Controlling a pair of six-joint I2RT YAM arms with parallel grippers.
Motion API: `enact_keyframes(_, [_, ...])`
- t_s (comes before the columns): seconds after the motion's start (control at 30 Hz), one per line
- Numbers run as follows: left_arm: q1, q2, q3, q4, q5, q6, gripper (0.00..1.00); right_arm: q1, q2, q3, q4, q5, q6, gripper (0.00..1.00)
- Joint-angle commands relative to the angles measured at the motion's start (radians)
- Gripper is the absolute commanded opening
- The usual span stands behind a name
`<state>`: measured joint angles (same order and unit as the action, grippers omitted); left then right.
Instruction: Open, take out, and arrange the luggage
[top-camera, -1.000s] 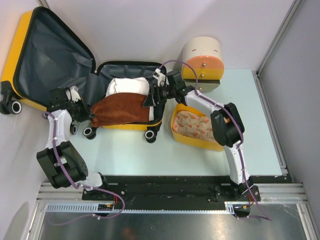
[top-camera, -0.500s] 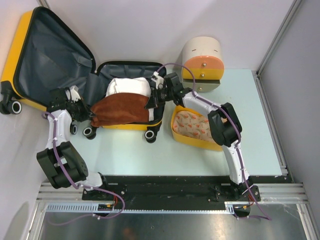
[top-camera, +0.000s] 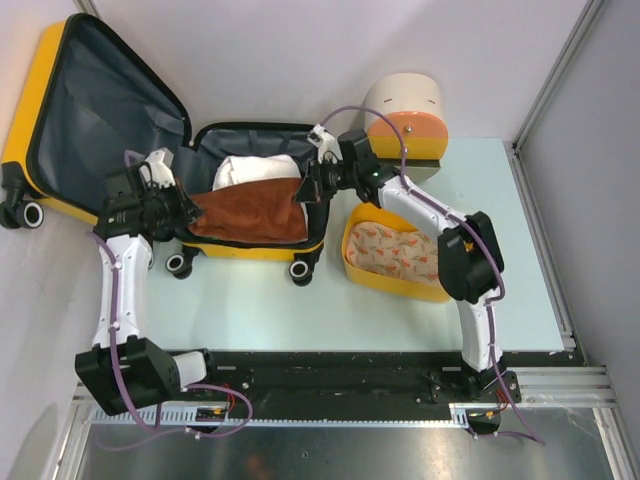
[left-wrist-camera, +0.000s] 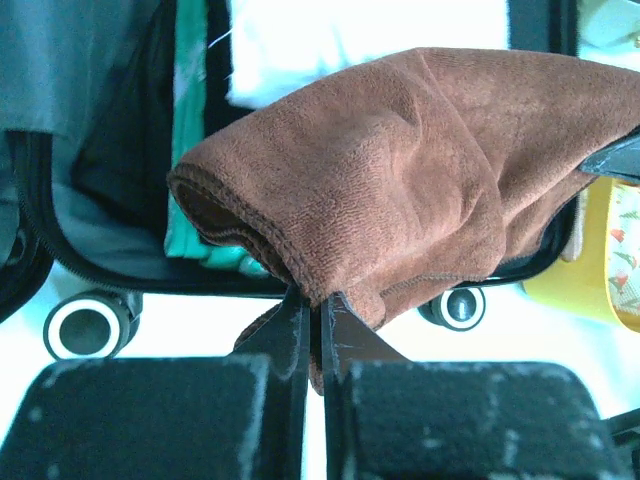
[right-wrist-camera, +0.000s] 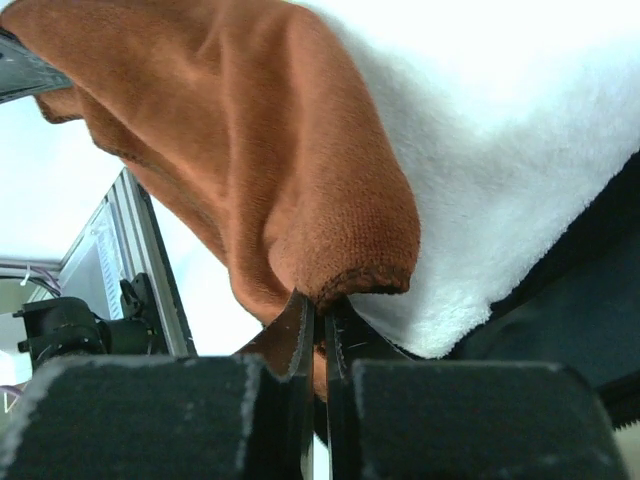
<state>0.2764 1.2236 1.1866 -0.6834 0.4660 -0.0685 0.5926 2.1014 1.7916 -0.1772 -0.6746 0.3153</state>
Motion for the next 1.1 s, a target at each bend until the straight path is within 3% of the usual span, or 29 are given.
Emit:
enact_keyframes(0.0, [-0.066, -0.047, 0.076, 0.028, -0.004, 0.093, 0.0, -0.008, -0.116, 0.012, -0.031, 0.023, -0.041, 0.0])
enact_keyframes(0.23, [-0.21, -0.058, 0.183, 0.03, 0.065, 0.105, 0.0, -0.056, -0.265, -0.02, -0.186, 0.061, -0.082, 0.0])
enact_keyframes(0.43, [-0.475, 0.006, 0.192, 0.053, 0.063, 0.084, 0.0, -0.157, -0.469, -0.15, -0.431, 0.176, -0.18, 0.0])
enact_keyframes(0.67, [-0.758, 0.135, 0.183, 0.188, -0.006, 0.033, 0.0, -0.378, -0.708, -0.351, -0.683, 0.299, -0.387, 0.0])
enact_keyframes(0.83, [-0.902, 0.296, 0.188, 0.298, -0.023, 0.003, 0.0, -0.503, -0.77, -0.481, -0.731, 0.394, -0.507, 0.0])
enact_keyframes(1.07, [-0.964, 0.479, 0.203, 0.367, -0.061, -0.007, 0.0, -0.574, -0.742, -0.641, -0.639, 0.49, -0.574, 0.0])
